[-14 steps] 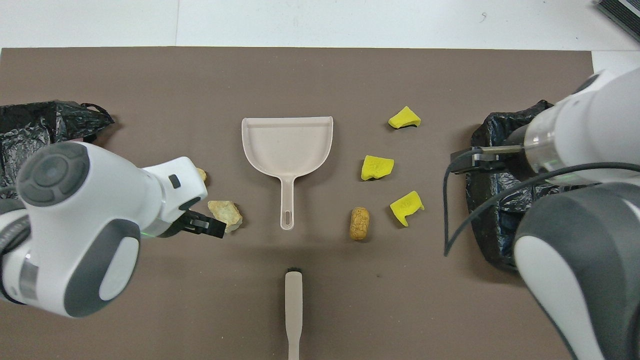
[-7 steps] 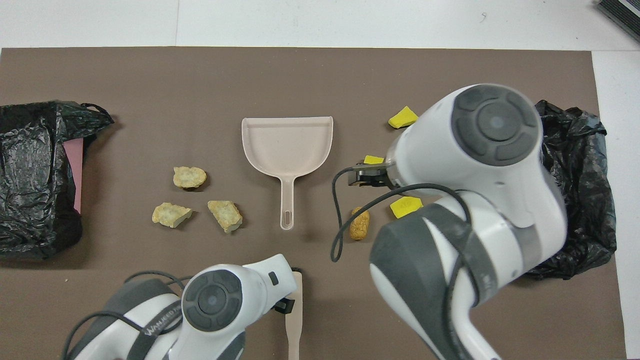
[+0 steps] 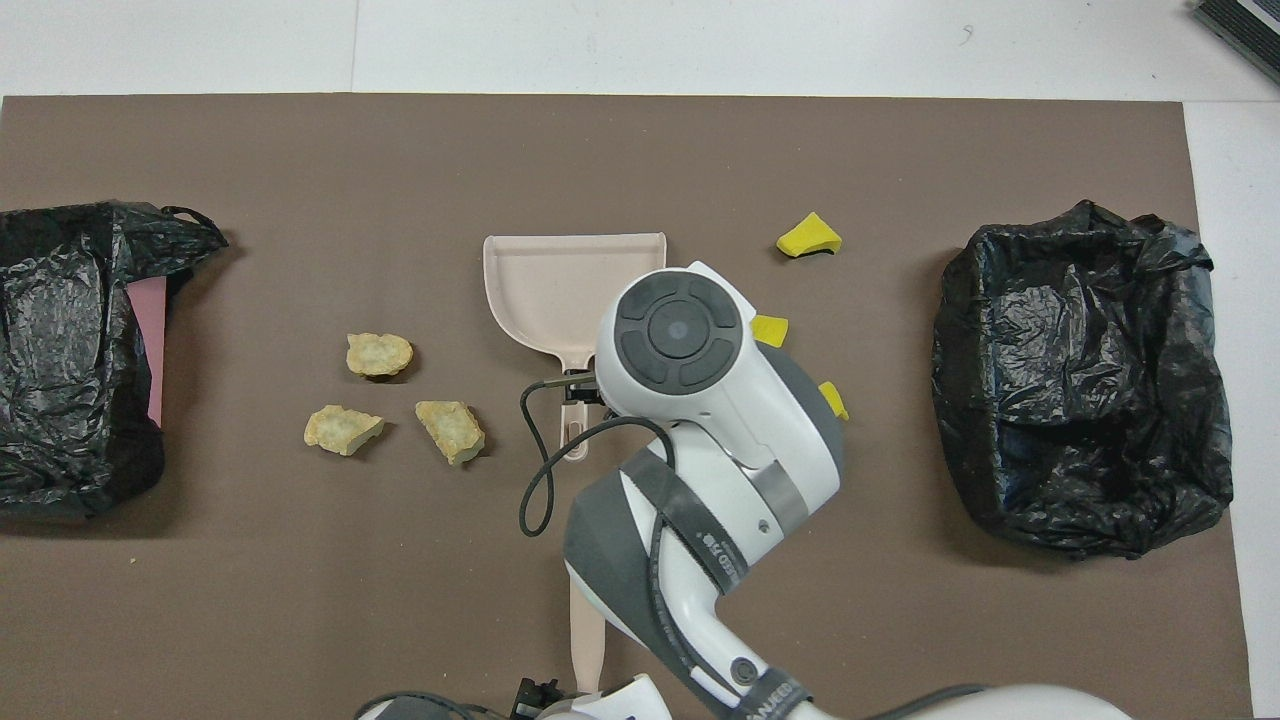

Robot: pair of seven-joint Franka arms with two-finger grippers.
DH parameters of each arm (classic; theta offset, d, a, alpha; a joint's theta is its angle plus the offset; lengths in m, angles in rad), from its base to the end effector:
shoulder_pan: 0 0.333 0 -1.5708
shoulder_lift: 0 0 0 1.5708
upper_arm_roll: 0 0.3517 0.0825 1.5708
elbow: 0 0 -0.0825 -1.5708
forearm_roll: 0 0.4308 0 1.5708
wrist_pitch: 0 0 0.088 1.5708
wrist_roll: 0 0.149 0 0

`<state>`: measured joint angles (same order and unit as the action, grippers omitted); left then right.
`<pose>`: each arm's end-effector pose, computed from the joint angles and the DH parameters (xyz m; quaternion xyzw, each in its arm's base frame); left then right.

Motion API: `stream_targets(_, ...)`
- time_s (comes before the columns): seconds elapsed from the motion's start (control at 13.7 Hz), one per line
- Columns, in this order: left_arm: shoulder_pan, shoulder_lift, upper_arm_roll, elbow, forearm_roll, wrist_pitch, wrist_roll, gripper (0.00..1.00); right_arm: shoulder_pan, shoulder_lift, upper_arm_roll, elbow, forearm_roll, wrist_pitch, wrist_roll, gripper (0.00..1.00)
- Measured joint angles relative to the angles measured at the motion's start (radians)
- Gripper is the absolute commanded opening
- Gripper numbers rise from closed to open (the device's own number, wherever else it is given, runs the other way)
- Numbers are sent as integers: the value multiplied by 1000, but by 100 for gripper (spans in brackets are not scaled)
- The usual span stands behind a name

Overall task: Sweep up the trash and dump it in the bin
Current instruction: 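Grasp the dustpan handle with the right gripper while the left gripper reaches forward, then lift the dustpan with the right gripper while the left gripper grasps the brush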

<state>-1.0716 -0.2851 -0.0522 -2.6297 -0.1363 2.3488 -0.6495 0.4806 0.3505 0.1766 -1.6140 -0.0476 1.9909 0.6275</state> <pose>0.1838 -0.3942 0.3031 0.9815 -0.1871 -0.0305 0.0279 0.5795 0.4263 0.4026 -0.9997 -0.0185 -0.0079 0.0162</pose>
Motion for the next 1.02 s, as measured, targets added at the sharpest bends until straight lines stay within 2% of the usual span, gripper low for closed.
stream_targets(0.07,-11,0,0,-7,0,4,-18,85,21,35,-1,21,-10,8,24,100)
stream_targets(0.15,-12,0,2,-9,0,7,-30,54,42,71,-1,50,-22,13,46,100)
stream_targets(0.22,-12,0,5,-10,0,7,-37,30,59,103,-1,77,-31,16,57,100)
stream_targets(0.29,-11,0,9,-11,0,8,-40,12,69,128,-1,94,-38,28,58,100)
stream_targets(0.36,-11,0,12,-12,0,7,-42,0,77,144,-2,103,-43,45,58,93)
stream_targets(0.44,-11,0,14,-14,0,7,-43,0,79,154,-2,105,-48,59,58,88)
stream_targets(0.58,-10,0,18,-21,0,7,-49,0,81,168,-2,106,-51,74,58,86)
stream_targets(0.8,11,0,26,-22,0,5,-55,0,81,182,-2,101,-51,76,58,65)
stream_targets(0.87,35,0,28,-22,0,2,-55,0,81,186,-2,96,-51,76,58,53)
stream_targets(0.95,63,-1,29,-22,0,-2,-52,0,81,188,-2,90,-51,76,58,47)
stream_targets(1.02,92,-2,31,-21,0,-8,-44,0,81,188,-1,86,-49,76,58,34)
